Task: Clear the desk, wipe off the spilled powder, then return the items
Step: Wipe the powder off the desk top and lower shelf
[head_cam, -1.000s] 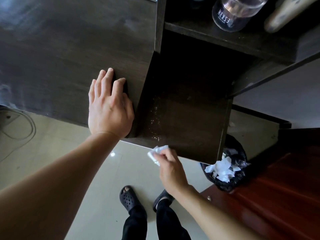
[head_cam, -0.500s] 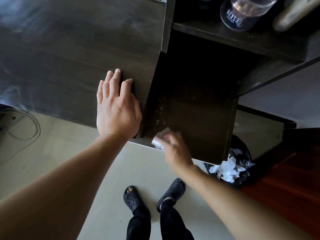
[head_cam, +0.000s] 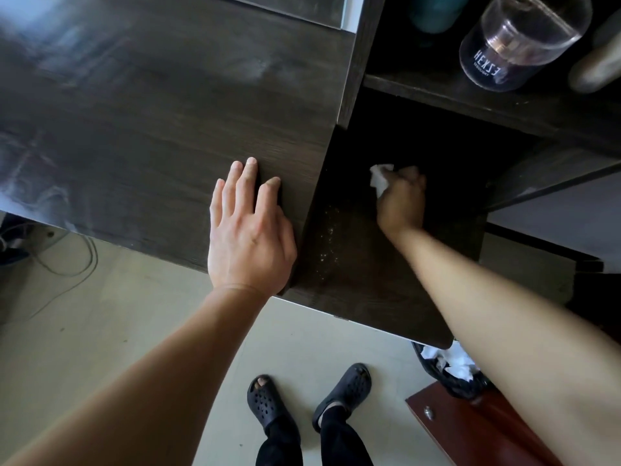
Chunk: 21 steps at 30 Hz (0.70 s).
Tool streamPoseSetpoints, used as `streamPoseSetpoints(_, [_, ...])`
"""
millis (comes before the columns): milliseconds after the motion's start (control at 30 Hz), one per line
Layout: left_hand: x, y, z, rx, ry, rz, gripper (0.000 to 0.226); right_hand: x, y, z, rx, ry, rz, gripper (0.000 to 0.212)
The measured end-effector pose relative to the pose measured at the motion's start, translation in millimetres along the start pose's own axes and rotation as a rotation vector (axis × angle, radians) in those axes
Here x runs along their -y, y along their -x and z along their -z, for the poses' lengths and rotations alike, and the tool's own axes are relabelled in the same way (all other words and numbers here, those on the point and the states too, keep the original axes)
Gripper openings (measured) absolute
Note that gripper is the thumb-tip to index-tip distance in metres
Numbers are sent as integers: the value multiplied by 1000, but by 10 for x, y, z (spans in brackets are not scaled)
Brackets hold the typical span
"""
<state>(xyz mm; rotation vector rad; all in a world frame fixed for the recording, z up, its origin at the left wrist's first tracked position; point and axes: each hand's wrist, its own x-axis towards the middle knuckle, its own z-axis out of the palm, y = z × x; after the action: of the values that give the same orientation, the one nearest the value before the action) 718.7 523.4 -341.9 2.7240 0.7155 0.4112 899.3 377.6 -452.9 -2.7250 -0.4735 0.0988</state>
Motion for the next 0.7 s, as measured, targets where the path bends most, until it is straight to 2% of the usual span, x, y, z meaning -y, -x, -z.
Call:
streamPoseSetpoints(100, [9, -4, 3, -1, -9, 5, 40, 156, 718, -124, 163, -22, 371, 47])
streamPoseSetpoints(167, [8, -2, 12, 5, -10, 6, 40, 64, 1305, -64, 329, -74, 557, 48])
streamPoseSetpoints(233, [4, -1, 21, 15, -9, 5, 40, -72, 1738, 60, 559, -113, 687, 40])
streamPoseSetpoints(267, [5, -2, 23, 15, -7, 6, 40, -111, 1811, 120, 590, -102, 760, 34])
streamPoseSetpoints(300, [6, -4, 23, 10, -3, 5, 40, -125, 1770, 149, 590, -136, 744, 24])
streamPoseSetpoints(367, [7, -7, 17, 1, 4, 4, 40, -101, 1402, 186, 428, -111, 618, 11])
streamPoseSetpoints(400, [10, -10, 13, -1, 3, 5, 40, -51, 1097, 208, 300, -60, 561, 18])
streamPoseSetpoints(467, [15, -2, 8, 2, -4, 4, 40, 40, 492, 154, 143, -173, 330, 36])
streamPoseSetpoints(500, [16, 2, 6, 3, -4, 2, 40, 70, 216, 96, 96, -131, 240, 34])
streamPoseSetpoints(600, [18, 6, -1, -4, 8, 0, 40, 310, -125, -150, 51, -119, 41, 26])
streamPoseSetpoints(667, [28, 1, -9, -17, 12, 0, 40, 507, 63, -281, 95, -64, 53, 25])
streamPoseSetpoints(700, [31, 0, -13, -21, 13, 0, 40, 562, 231, -300, 127, -72, 125, 26])
